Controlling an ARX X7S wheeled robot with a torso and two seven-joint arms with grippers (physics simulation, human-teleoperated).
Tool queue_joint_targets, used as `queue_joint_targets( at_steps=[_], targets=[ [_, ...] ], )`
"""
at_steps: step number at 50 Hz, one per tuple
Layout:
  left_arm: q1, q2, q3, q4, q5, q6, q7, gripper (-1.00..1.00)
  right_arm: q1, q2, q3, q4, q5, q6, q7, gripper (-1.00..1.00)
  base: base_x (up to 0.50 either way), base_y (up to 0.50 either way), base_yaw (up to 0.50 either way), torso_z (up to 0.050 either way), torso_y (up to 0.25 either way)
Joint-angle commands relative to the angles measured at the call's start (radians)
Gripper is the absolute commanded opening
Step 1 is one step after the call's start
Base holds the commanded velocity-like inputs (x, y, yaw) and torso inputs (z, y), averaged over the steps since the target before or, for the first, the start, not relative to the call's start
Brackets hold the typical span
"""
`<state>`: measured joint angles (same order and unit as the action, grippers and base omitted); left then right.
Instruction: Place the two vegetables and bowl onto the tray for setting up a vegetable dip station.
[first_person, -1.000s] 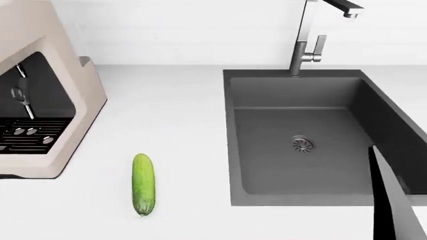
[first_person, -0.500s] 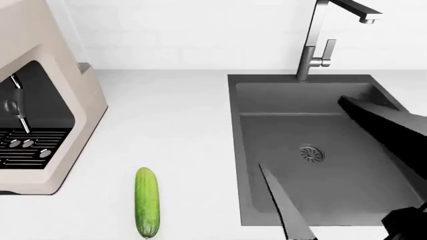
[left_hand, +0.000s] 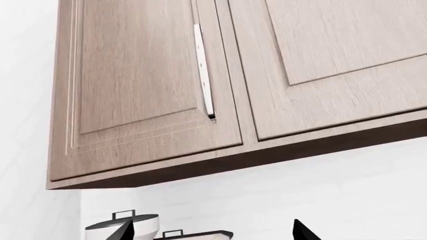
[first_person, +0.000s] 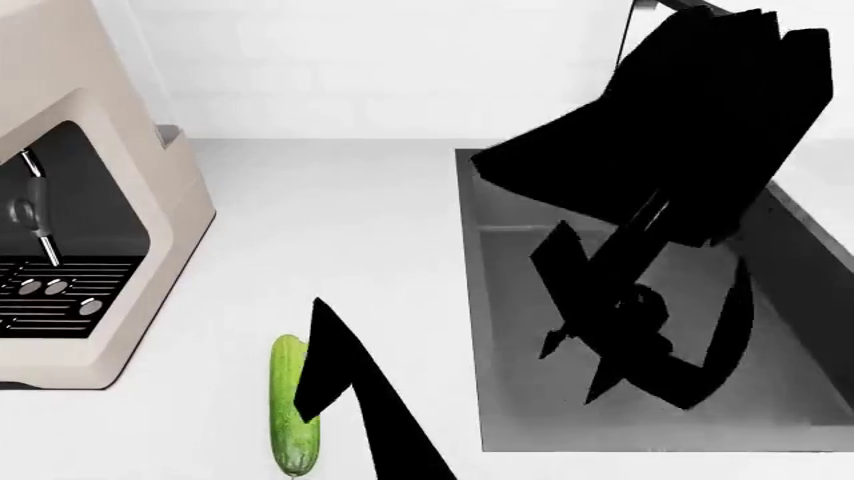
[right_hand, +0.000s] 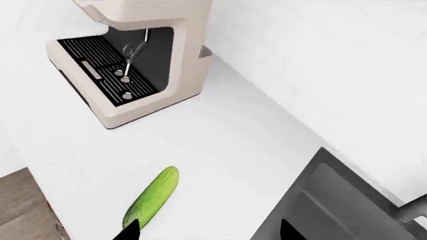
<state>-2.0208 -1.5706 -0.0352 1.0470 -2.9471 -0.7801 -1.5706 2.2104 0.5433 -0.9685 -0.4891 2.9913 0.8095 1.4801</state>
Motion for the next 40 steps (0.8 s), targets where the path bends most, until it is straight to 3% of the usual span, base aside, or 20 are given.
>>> queue_joint_targets(
  at_steps=[1, 13, 17, 19, 21, 24, 27, 28, 40],
  targets=[
    [0.012, 0.000, -0.013, 0.000, -0.003, 0.000, 0.000, 1.00, 0.044, -0.145, -0.154, 0.323, -0.017, 0.144, -0.068, 1.00, 0.00, 0.00, 0.00, 0.000, 0.000],
    [0.044, 0.002, -0.045, 0.000, -0.012, 0.000, 0.000, 1.00, -0.091, -0.207, -0.270, 0.433, -0.056, 0.158, -0.102, 1.00, 0.00, 0.00, 0.00, 0.000, 0.000],
    [0.144, 0.010, -0.130, 0.000, -0.001, 0.001, 0.000, 1.00, -0.153, -0.229, -0.288, 0.491, -0.107, 0.156, -0.133, 1.00, 0.00, 0.00, 0.00, 0.000, 0.000],
    [0.238, 0.015, -0.213, 0.000, 0.008, 0.000, 0.000, 1.00, -0.176, -0.238, -0.295, 0.511, -0.127, 0.156, -0.146, 1.00, 0.00, 0.00, 0.00, 0.000, 0.000],
    [0.418, 0.032, -0.378, 0.000, 0.027, -0.009, 0.000, 1.00, -0.190, -0.251, -0.296, 0.531, -0.146, 0.150, -0.158, 1.00, 0.00, 0.00, 0.00, 0.000, 0.000],
    [0.868, 0.170, -0.828, 0.000, 0.024, -0.155, 0.000, 1.00, -0.198, -0.260, -0.310, 0.541, -0.144, 0.127, -0.151, 1.00, 0.00, 0.00, 0.00, 0.000, 0.000],
    [1.318, 0.190, -1.278, 0.000, -0.025, -0.181, 0.002, 1.00, -0.190, -0.261, -0.318, 0.565, -0.145, 0.118, -0.144, 1.00, 0.00, 0.00, 0.00, 0.000, 0.000],
    [1.405, 0.192, -1.422, 0.000, -0.029, -0.182, 0.002, 1.00, -0.188, -0.259, -0.322, 0.568, -0.147, 0.118, -0.140, 1.00, 0.00, 0.00, 0.00, 0.000, 0.000],
    [1.402, 0.235, -1.409, 0.000, -0.022, -0.216, 0.004, 1.00, -0.254, -0.269, -0.276, 0.591, -0.247, 0.056, -0.224, 1.00, 0.00, 0.00, 0.00, 0.000, 0.000]
  ],
)
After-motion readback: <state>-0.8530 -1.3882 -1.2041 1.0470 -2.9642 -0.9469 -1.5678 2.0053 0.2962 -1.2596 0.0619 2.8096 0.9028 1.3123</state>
